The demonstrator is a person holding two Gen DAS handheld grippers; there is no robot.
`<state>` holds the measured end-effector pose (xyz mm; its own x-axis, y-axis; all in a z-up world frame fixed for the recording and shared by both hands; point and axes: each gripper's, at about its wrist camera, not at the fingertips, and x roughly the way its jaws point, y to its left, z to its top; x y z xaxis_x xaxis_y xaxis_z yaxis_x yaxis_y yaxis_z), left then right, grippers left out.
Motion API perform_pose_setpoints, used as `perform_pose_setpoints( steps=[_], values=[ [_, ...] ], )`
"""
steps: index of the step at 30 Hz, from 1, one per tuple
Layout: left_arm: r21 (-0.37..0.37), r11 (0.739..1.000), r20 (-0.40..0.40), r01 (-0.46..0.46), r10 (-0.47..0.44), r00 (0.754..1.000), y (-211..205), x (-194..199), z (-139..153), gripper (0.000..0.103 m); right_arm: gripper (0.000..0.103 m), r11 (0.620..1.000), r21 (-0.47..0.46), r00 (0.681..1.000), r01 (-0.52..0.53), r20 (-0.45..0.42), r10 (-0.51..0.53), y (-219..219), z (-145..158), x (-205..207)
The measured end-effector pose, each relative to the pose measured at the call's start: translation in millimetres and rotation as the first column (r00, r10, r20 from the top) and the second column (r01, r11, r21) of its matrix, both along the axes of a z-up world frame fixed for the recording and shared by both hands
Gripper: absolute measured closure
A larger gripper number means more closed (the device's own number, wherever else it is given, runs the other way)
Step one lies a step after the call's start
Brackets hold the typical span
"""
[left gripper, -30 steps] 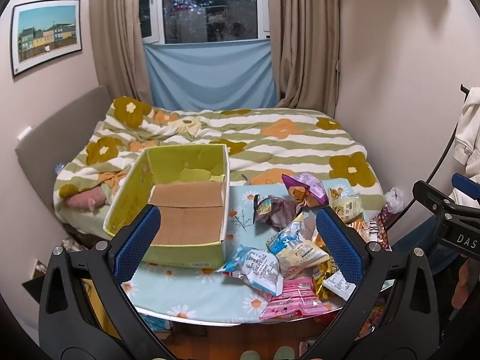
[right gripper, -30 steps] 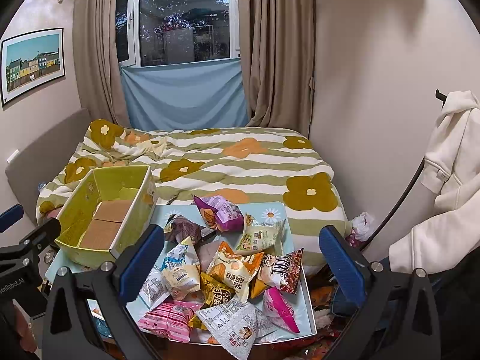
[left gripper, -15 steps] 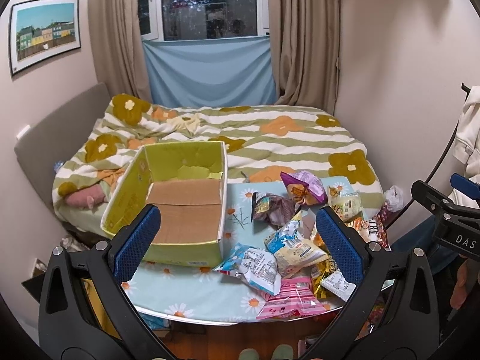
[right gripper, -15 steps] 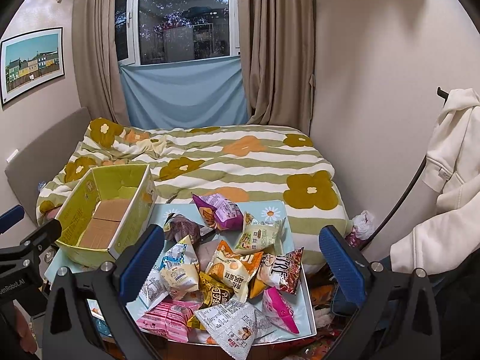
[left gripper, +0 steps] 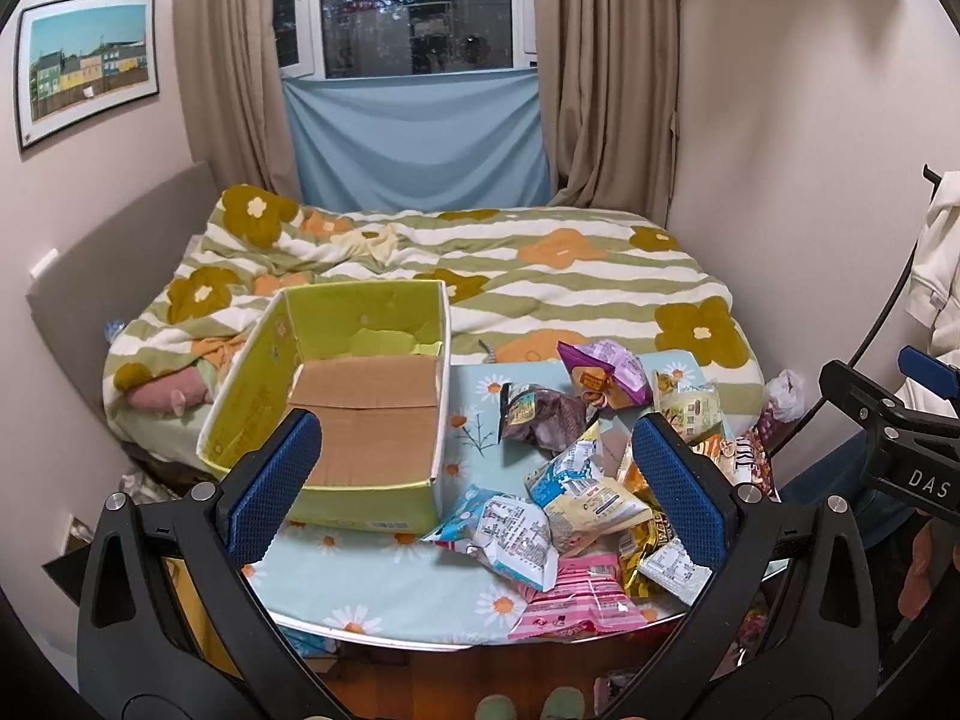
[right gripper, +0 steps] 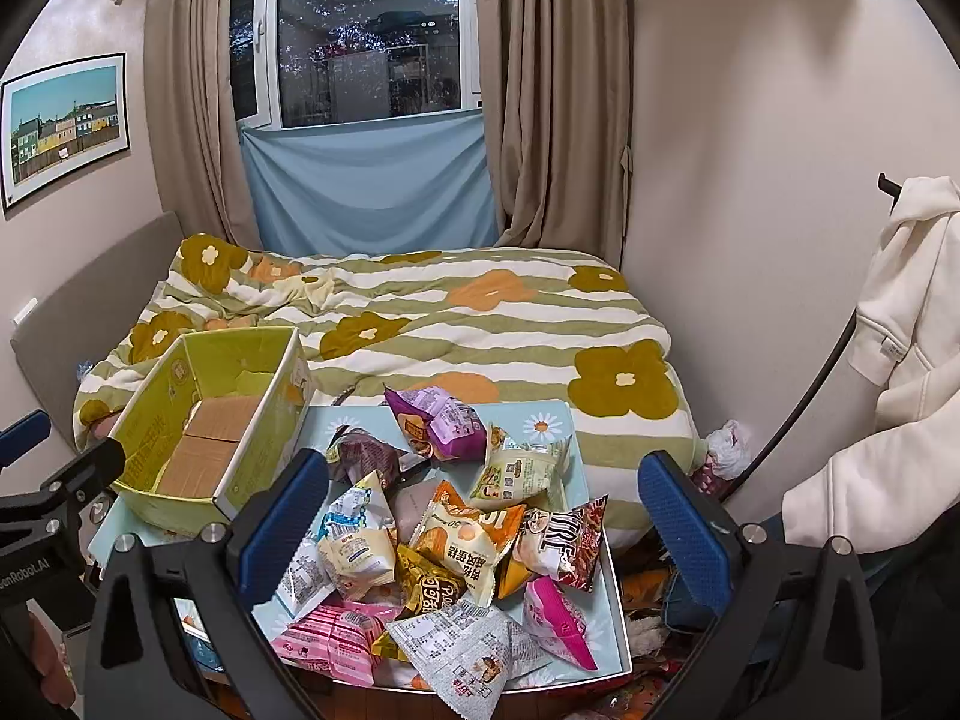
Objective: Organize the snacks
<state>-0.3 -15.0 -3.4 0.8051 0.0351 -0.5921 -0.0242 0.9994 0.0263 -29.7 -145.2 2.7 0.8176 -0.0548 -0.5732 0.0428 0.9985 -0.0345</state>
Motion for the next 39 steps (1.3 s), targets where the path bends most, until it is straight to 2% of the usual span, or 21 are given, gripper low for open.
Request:
perform_pose_setpoints(
  steps=[39],
  values=[
    [-0.015, 1.000, 0.004, -0.004, 0.004, 1.000, 1.2, -3.9, 9.4, 0.000, 0.000, 1.000, 0.006, 1.000, -0.004, -0.003, 0.004, -1.1, -0.1, 1.0]
  ],
)
